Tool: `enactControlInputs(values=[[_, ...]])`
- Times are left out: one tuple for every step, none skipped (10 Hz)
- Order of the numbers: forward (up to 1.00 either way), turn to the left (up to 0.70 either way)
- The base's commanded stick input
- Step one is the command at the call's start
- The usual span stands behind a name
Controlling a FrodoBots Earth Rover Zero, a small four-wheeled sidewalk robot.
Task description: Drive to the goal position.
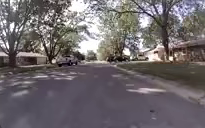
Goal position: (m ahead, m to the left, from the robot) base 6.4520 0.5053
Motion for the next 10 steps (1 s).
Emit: enactControlInputs(values=[[0.69, 0.03], [0.69, 0.03], [0.69, 0.03], [0.69, 0.03], [0.69, 0.03], [0.69, 0.03], [0.69, 0.03], [0.69, 0.03], [0.69, 0.03], [0.69, 0.03]])
